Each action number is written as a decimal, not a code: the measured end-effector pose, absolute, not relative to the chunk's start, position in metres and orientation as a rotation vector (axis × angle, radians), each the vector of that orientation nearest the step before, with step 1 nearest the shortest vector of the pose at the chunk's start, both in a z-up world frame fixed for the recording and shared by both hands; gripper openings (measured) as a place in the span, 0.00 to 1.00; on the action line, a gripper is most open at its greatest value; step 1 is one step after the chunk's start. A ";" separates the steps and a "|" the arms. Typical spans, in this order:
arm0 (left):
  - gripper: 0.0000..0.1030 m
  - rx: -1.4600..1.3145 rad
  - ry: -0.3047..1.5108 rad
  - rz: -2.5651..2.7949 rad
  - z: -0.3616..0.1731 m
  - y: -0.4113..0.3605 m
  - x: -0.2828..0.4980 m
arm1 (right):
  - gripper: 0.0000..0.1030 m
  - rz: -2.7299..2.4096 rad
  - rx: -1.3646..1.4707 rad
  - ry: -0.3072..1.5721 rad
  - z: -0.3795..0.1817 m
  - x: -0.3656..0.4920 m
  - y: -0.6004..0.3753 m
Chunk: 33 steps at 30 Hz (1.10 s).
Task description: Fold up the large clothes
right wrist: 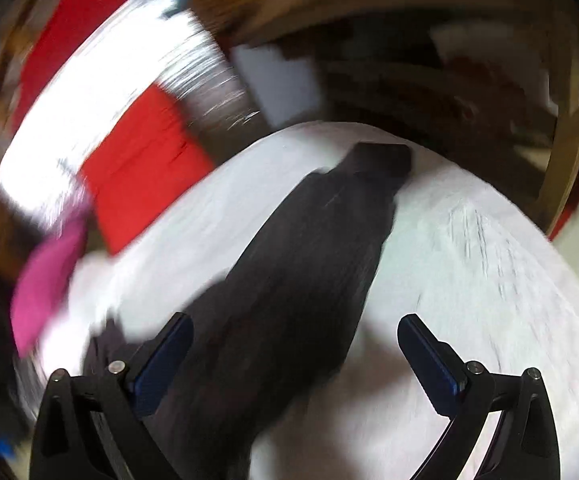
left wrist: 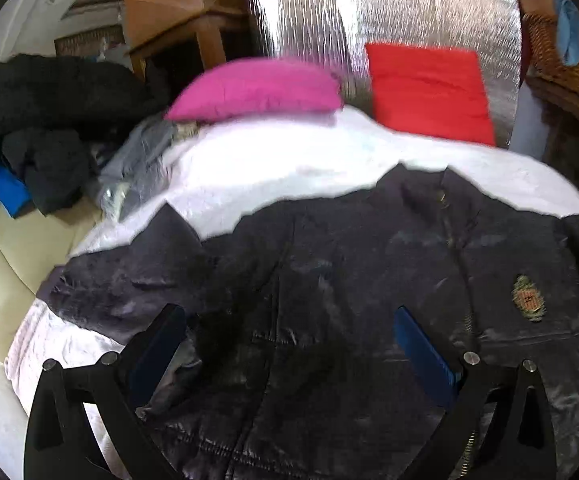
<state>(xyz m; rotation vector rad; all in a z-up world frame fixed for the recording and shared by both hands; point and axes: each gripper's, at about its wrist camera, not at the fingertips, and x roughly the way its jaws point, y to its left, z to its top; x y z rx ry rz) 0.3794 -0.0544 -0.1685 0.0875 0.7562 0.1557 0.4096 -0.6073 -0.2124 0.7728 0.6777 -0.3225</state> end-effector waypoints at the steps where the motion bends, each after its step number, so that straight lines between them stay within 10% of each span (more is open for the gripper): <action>1: 1.00 0.085 0.767 0.152 -0.171 -0.054 0.382 | 1.00 -0.323 0.836 0.656 -0.222 0.418 -0.628; 9: 1.00 0.155 0.744 0.165 -0.183 -0.065 0.389 | 0.94 -0.291 1.035 0.625 -0.262 0.468 -0.687; 14: 1.00 0.180 0.764 0.154 -0.188 -0.072 0.395 | 0.29 -0.356 0.984 0.666 -0.269 0.481 -0.684; 17: 1.00 0.176 0.754 0.160 -0.187 -0.071 0.394 | 0.16 -0.349 0.954 0.627 -0.257 0.477 -0.677; 33: 1.00 0.027 0.664 0.265 -0.149 -0.006 0.373 | 0.15 0.029 0.396 0.470 -0.069 0.389 -0.375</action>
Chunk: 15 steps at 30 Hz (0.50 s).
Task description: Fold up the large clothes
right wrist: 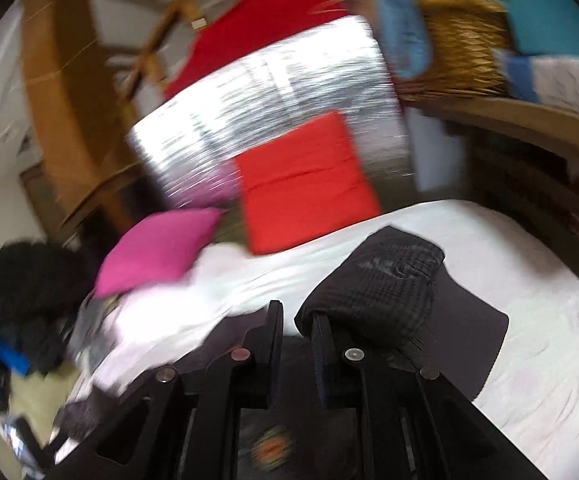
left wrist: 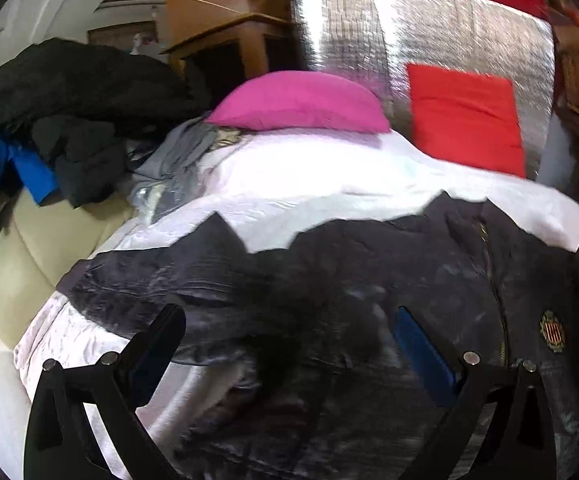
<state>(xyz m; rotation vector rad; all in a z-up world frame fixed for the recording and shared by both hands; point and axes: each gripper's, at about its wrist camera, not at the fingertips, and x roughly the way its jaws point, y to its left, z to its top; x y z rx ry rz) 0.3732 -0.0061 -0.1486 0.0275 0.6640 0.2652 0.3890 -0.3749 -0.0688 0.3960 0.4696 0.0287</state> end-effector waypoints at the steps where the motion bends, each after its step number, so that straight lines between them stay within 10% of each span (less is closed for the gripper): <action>1: 1.00 0.023 0.659 0.276 -0.147 0.000 0.371 | 0.15 0.059 0.381 0.489 -0.068 0.380 -0.350; 15: 1.00 -0.053 0.678 0.365 -0.153 0.060 0.359 | 0.16 0.235 0.110 0.826 -0.165 0.332 -0.180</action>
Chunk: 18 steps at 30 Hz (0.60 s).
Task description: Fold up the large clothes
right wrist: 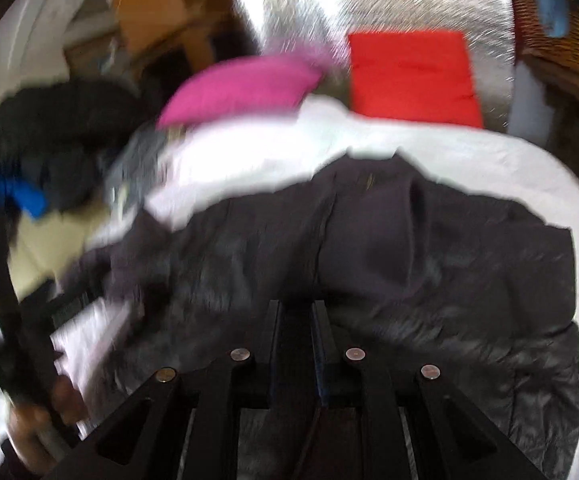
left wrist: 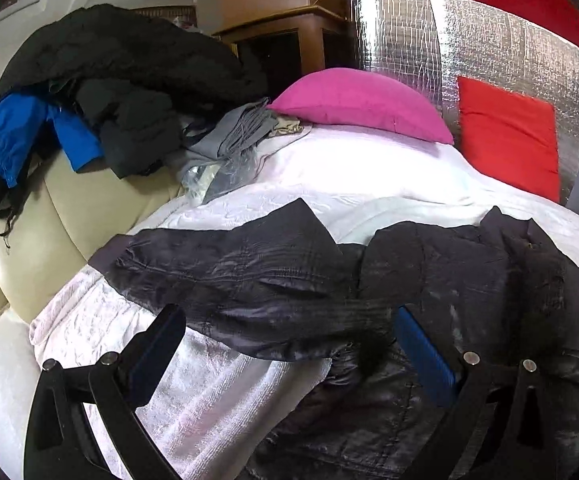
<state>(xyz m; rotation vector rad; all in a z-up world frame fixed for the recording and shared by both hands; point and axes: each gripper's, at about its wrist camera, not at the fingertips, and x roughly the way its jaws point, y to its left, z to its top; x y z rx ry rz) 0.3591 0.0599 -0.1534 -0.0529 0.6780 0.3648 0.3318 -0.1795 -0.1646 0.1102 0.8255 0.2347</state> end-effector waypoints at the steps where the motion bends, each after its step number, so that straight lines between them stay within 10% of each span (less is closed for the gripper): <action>1: 1.00 -0.056 0.681 0.360 -0.154 0.059 0.360 | 0.17 0.228 0.085 0.846 -0.173 0.344 -0.181; 18: 1.00 0.040 0.685 0.313 -0.162 0.003 0.371 | 0.17 -0.001 -0.093 0.677 -0.158 0.318 -0.221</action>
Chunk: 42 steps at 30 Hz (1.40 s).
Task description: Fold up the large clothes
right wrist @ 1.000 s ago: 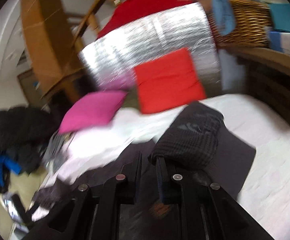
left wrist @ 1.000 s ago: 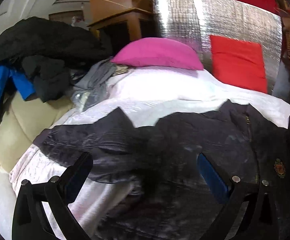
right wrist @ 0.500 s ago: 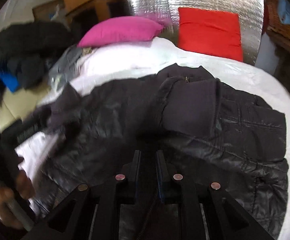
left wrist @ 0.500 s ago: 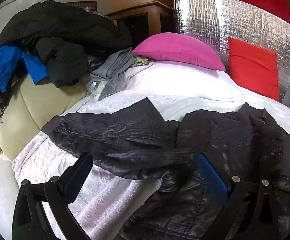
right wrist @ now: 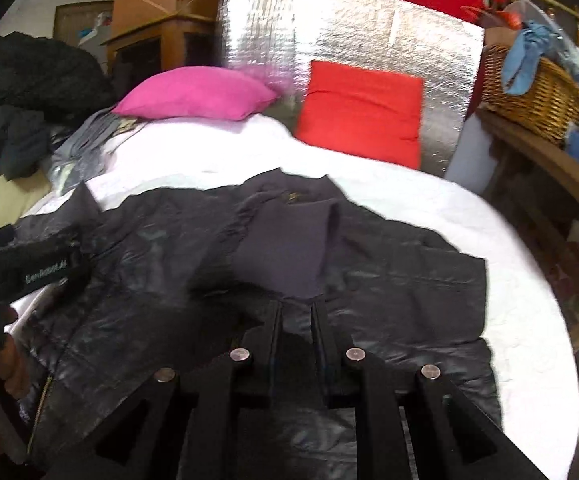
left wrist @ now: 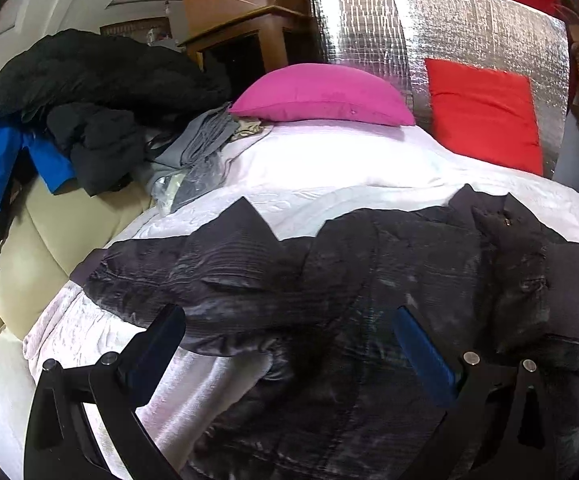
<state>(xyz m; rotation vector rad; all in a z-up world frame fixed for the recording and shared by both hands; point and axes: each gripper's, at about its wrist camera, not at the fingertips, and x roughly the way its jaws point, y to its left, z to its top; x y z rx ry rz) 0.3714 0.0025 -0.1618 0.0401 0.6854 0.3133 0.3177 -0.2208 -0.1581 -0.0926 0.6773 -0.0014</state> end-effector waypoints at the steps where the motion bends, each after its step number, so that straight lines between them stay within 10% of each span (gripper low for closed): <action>1: 1.00 0.042 0.686 0.310 -0.162 0.000 0.372 | 0.17 -0.021 -0.093 0.664 -0.155 0.317 -0.225; 8: 1.00 0.063 0.681 0.285 -0.162 -0.021 0.373 | 0.21 -0.123 -0.036 0.458 -0.122 0.299 -0.254; 11: 1.00 0.077 0.677 0.280 -0.162 -0.027 0.372 | 0.99 -0.216 -0.019 0.434 -0.116 0.302 -0.270; 18: 1.00 0.077 0.665 0.271 -0.161 -0.033 0.369 | 1.00 -0.270 -0.052 0.233 -0.082 0.274 -0.281; 42: 1.00 0.098 0.699 0.211 -0.167 -0.060 0.374 | 1.00 -0.254 0.021 0.461 -0.111 0.313 -0.314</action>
